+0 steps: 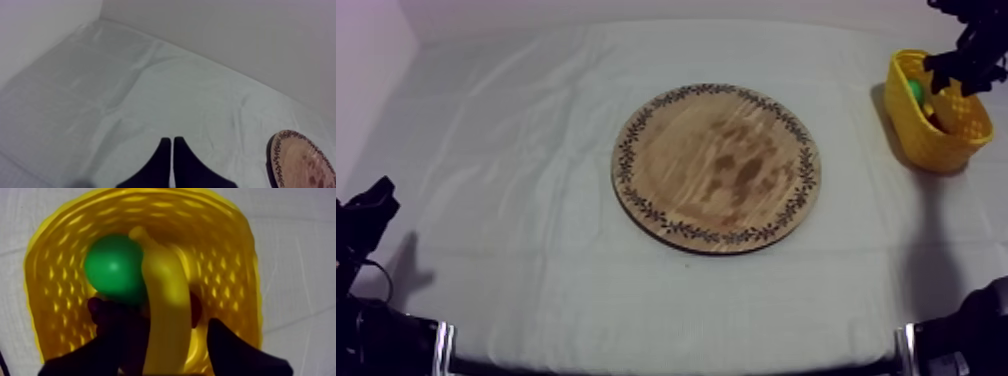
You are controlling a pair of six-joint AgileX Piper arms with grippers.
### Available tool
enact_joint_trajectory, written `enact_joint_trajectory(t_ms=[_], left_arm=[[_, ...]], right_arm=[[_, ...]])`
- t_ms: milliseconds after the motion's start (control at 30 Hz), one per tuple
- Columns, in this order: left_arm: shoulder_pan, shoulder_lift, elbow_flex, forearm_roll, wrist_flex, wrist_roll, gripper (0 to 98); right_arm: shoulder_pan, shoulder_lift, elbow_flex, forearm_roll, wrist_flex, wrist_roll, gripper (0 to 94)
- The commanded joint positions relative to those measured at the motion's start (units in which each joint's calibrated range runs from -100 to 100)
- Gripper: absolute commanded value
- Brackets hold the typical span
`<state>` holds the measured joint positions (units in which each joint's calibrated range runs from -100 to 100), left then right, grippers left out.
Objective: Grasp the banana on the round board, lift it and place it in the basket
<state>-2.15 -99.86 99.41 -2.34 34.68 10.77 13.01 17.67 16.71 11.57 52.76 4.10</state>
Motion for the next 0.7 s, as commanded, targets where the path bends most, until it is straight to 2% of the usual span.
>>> enact_joint_trajectory(t_ms=[0, 100, 200, 467, 667], left_arm=[[0.01, 0.03, 0.04, 0.02, 0.00, 0.00, 0.1], [0.01, 0.03, 0.04, 0.02, 0.00, 0.00, 0.1], [0.01, 0.03, 0.04, 0.02, 0.00, 0.00, 0.1], [0.01, 0.03, 0.04, 0.02, 0.00, 0.00, 0.1], [0.01, 0.03, 0.04, 0.02, 0.00, 0.00, 0.1]], right_arm=[[0.11, -0.51, 0.35, -0.62, -0.34, 0.19, 37.6], [-0.01, -1.87, 1.16, -1.81, -0.13, 0.47, 14.8], [-0.75, -4.28, 3.39, -3.03, 0.10, 1.06, 5.6], [-4.42, -15.42, 13.56, -6.05, 0.92, 3.22, 1.0], [-8.33, -26.91, 20.28, -7.90, 4.65, 4.77, 0.8]])
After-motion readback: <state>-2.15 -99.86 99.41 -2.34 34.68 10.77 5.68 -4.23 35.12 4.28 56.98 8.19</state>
